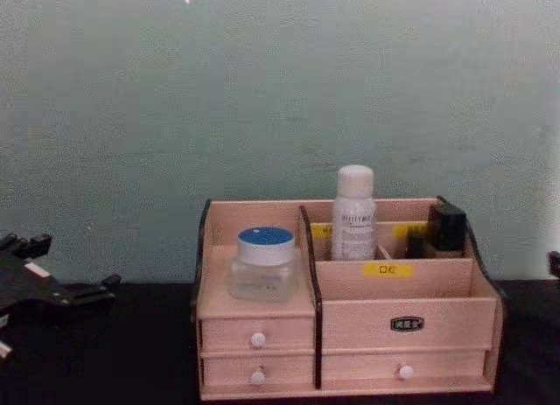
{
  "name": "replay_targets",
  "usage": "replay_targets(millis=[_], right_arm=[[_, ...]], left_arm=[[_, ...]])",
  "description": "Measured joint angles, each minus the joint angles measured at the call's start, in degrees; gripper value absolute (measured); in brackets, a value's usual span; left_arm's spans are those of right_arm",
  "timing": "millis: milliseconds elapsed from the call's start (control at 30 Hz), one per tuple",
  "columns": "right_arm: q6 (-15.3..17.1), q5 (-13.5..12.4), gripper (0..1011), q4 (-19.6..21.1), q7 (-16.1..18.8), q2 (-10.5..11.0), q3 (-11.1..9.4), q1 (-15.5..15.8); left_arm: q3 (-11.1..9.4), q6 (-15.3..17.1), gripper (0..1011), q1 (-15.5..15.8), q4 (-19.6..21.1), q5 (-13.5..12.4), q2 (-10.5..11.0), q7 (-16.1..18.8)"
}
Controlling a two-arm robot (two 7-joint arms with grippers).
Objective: Pick up the facial cleanser and watermelon frost from the table and place them into the tiered storage box.
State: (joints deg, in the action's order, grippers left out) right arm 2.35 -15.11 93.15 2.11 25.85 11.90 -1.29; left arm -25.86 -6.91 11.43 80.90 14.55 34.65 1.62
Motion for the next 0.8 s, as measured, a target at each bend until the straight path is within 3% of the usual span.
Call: replay_targets(millis=[167,267,500,800], right_arm=[[-0.48,4.45,1000,-3.54,-7.1,-3.68,-0.81,-0.6],[-0.61,6.07,1000,-5.95,-9.32,-5.42,-0.84,-1.44],[0.26,7.06,1000,-9.39,-9.84,-7.42,-0.86,-2.85],[0.29,7.06,1000,-9.15,-9.75,-7.25,-0.81,-2.8]], left_arm=[[0.0,0.0,1001,0.0,0.0,0.0,0.0,0.0],[0.0,0.0,1001,0.0,0.0,0.0,0.0,0.0],[0.0,0.0,1001,0.0,0.0,0.0,0.0,0.0],[0.0,0.0,1001,0.0,0.0,0.0,0.0,0.0]])
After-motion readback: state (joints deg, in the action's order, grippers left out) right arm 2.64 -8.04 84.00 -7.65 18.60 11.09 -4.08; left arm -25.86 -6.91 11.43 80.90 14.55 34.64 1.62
